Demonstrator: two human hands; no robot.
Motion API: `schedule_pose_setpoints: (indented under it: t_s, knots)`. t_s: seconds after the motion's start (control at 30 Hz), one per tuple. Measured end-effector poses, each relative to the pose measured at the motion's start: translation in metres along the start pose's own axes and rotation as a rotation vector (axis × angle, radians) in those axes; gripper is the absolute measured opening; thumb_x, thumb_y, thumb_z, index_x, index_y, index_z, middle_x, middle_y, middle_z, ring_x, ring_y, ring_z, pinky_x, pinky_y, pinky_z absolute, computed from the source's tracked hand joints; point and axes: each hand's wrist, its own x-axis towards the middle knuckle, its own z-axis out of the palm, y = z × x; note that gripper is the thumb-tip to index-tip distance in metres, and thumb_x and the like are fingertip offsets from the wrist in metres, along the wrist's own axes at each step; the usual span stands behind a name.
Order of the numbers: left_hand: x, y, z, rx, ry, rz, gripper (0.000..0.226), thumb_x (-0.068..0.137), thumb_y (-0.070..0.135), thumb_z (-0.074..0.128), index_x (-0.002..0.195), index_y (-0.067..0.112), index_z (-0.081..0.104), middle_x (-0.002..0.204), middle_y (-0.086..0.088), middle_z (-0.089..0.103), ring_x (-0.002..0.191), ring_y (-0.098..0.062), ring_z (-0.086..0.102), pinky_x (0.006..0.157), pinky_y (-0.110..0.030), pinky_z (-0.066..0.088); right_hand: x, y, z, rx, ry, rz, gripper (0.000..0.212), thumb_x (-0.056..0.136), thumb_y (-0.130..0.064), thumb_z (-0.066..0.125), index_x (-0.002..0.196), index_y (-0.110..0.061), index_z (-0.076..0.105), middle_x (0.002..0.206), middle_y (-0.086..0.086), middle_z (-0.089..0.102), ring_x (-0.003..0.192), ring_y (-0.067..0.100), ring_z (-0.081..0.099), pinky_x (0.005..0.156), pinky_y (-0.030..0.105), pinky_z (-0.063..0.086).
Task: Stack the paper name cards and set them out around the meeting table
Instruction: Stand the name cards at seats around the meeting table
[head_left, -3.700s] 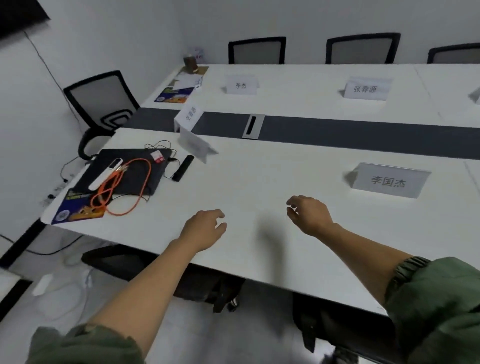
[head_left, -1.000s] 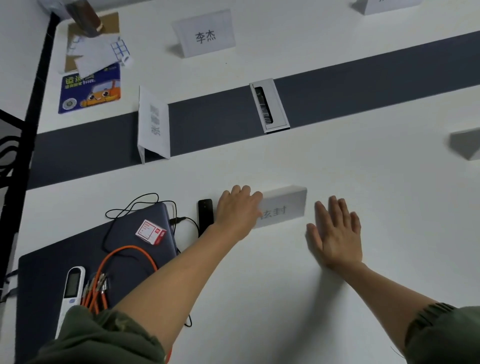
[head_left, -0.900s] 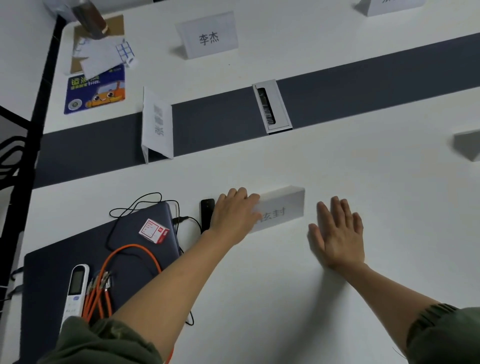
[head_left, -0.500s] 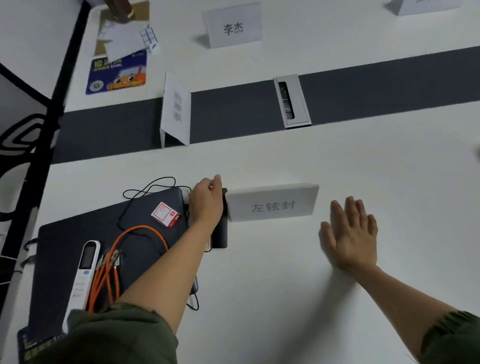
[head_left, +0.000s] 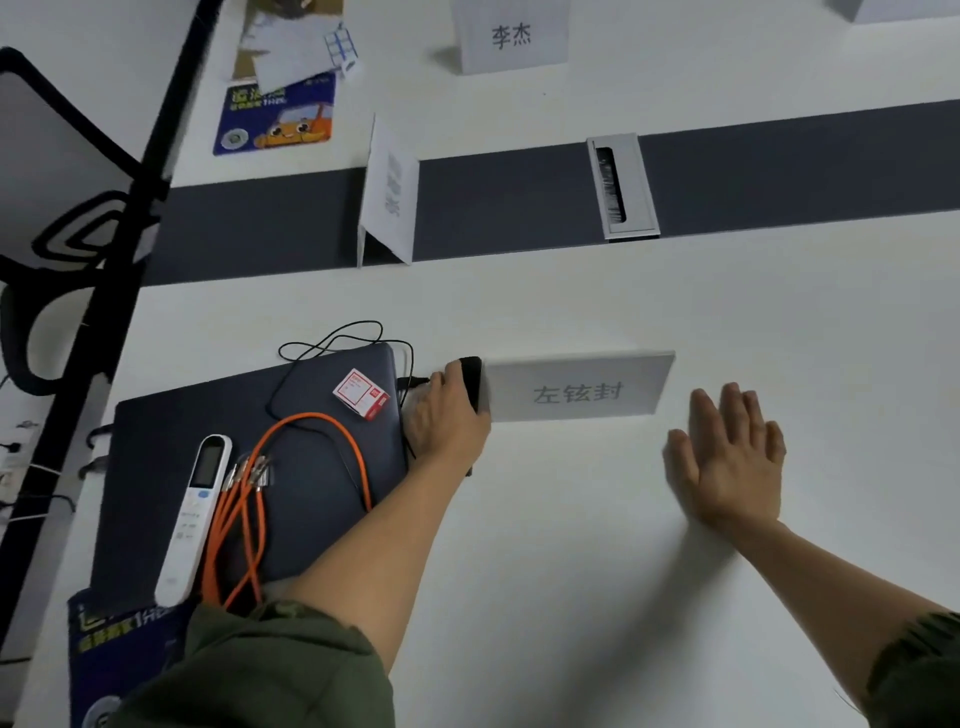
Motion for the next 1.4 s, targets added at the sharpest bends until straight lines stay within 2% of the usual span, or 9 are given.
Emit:
schedule_pose_setpoints:
  t_s: [0.17,0.27,0.4,0.53,0.83,0.93,1.1,1.17,1.4]
  knots:
    - [-0.007,-0.013,-0.021,-0.147,-0.055,-0.099,0.06,0.082,0.007,0.059,0.138,0.019,0.04,0.113,-0.01,0.063,0.109,-0.033,0.057,0.08,-0.038,0.048,-0.001,0.002,0.001,-0.008,-0.001,-0.008,0.068,0.094,-0.061,0.012,0.155,-0.03,0.014,0.165,0.006,0.003,0.152,0.022,-0.006,0.122,0.047,0.001]
    - [-0.017,-0.019,-0.025,-0.112,-0.082,-0.054,0.039,0.086,0.016,0.061,0.124,0.014,0.053,0.116,-0.009,0.062,0.111,-0.031,0.056,0.084,-0.039,0.05,-0.001,0.001,0.001,-0.014,0.007,-0.013,0.068,0.093,-0.061,0.012,0.154,-0.03,0.015,0.165,0.007,0.004,0.152,0.023,-0.004,0.122,0.048,0.003]
    - [-0.027,-0.012,-0.012,0.013,-0.116,-0.015,0.052,0.084,0.044,0.065,0.125,0.015,0.05,0.123,-0.006,0.054,0.114,-0.029,0.053,0.086,-0.04,0.046,-0.002,-0.005,-0.001,-0.006,0.026,-0.01,0.064,0.094,-0.058,0.017,0.151,-0.029,0.018,0.163,0.01,0.01,0.151,0.026,0.002,0.12,0.049,0.006]
    - [-0.03,-0.004,0.0,0.16,-0.075,-0.028,0.043,0.086,0.035,0.064,0.117,0.012,0.046,0.121,-0.009,0.049,0.107,-0.031,0.055,0.078,-0.04,0.045,0.0,-0.003,0.002,-0.015,0.033,-0.011,0.062,0.094,-0.057,0.02,0.15,-0.03,0.02,0.163,0.011,0.012,0.151,0.026,0.003,0.119,0.049,0.007]
    - [-0.031,-0.032,-0.041,-0.265,0.101,-0.174,0.021,0.084,0.012,0.057,0.105,0.014,0.06,0.099,-0.01,0.067,0.096,-0.034,0.06,0.076,-0.036,0.047,-0.002,0.0,0.0,0.026,0.041,-0.016,0.059,0.094,-0.054,0.025,0.147,-0.029,0.024,0.161,0.013,0.016,0.15,0.027,0.006,0.118,0.05,0.009]
    - [-0.042,-0.065,-0.062,-0.477,0.116,-0.151,0.034,0.088,0.003,0.053,0.118,0.016,0.062,0.09,-0.004,0.069,0.09,-0.027,0.063,0.081,-0.037,0.052,-0.003,-0.001,-0.001,0.025,0.042,-0.013,0.059,0.093,-0.054,0.024,0.146,-0.029,0.024,0.16,0.013,0.016,0.149,0.028,0.007,0.118,0.052,0.011]
    - [-0.053,-0.136,-0.065,-0.341,-0.018,-0.136,0.053,0.088,-0.01,0.046,0.131,0.018,0.059,0.121,-0.007,0.065,0.117,-0.026,0.057,0.103,-0.035,0.043,-0.004,-0.004,-0.003,0.02,0.032,-0.022,0.06,0.093,-0.055,0.022,0.146,-0.028,0.023,0.161,0.014,0.015,0.15,0.029,0.006,0.118,0.051,0.01]
    - [-0.052,-0.147,-0.063,-0.29,-0.018,-0.119,0.052,0.089,-0.01,0.045,0.131,0.018,0.059,0.125,-0.007,0.062,0.119,-0.026,0.055,0.101,-0.03,0.04,-0.003,-0.005,-0.002,0.018,0.029,-0.023,0.06,0.093,-0.055,0.022,0.147,-0.028,0.022,0.161,0.014,0.014,0.15,0.03,0.006,0.118,0.051,0.01]
    - [-0.033,-0.112,-0.072,0.029,0.226,-0.03,0.042,0.086,0.006,0.056,0.128,0.01,0.059,0.119,-0.014,0.053,0.113,-0.033,0.047,0.093,-0.043,0.043,-0.004,-0.005,-0.002,0.029,0.045,-0.022,0.06,0.092,-0.053,0.025,0.146,-0.027,0.025,0.16,0.015,0.017,0.149,0.031,0.009,0.117,0.052,0.012]
